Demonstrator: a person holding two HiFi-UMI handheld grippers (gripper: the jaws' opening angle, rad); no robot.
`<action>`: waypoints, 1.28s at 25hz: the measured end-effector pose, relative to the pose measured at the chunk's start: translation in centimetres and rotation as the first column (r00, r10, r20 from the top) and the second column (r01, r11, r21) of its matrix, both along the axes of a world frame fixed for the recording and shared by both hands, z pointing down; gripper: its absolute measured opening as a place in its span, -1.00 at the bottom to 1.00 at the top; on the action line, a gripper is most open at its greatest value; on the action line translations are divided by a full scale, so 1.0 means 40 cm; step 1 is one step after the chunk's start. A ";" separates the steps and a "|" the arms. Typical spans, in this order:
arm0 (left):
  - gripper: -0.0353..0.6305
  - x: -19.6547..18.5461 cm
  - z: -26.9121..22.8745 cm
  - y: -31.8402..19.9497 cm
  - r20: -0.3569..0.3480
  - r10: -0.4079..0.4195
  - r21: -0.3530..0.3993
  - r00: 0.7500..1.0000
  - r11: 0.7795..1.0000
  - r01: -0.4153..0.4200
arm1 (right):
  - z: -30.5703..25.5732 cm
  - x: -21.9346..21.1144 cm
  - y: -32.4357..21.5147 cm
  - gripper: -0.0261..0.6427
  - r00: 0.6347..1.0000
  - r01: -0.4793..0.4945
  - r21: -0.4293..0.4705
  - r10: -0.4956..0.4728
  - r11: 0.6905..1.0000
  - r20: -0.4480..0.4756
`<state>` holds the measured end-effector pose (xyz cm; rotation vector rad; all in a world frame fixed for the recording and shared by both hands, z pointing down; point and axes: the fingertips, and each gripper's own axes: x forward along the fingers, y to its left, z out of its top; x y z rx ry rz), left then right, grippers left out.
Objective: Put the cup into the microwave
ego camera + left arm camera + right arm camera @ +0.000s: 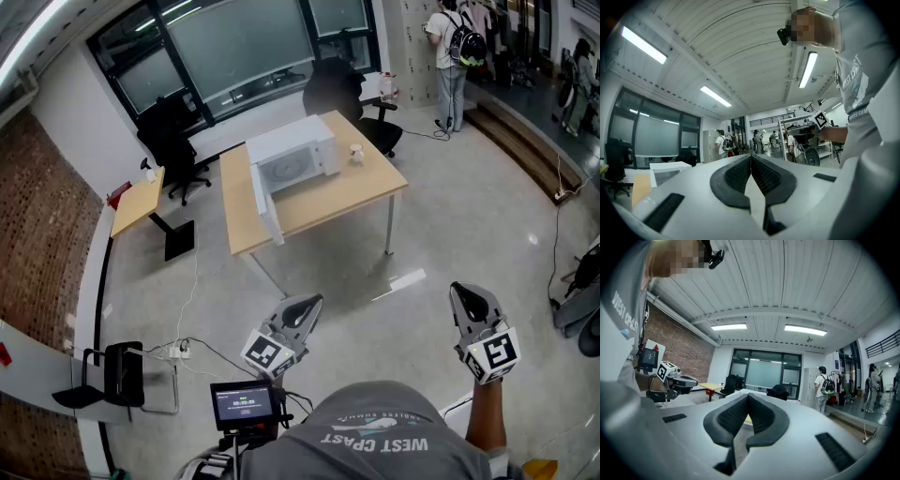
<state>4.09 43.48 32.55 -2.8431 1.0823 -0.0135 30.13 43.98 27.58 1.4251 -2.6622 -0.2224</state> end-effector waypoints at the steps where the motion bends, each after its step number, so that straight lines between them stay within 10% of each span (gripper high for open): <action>1: -0.83 -0.007 0.001 -0.001 -0.001 0.003 0.001 1.000 1.000 -0.003 | 0.002 -0.006 0.000 -0.87 1.000 -0.004 -0.001 0.004 1.000 0.000; 32: -0.83 -0.158 0.063 -0.033 -0.038 0.044 -0.019 0.998 0.999 -0.045 | 0.043 -0.145 -0.026 -0.87 0.997 -0.075 -0.036 0.076 0.997 0.002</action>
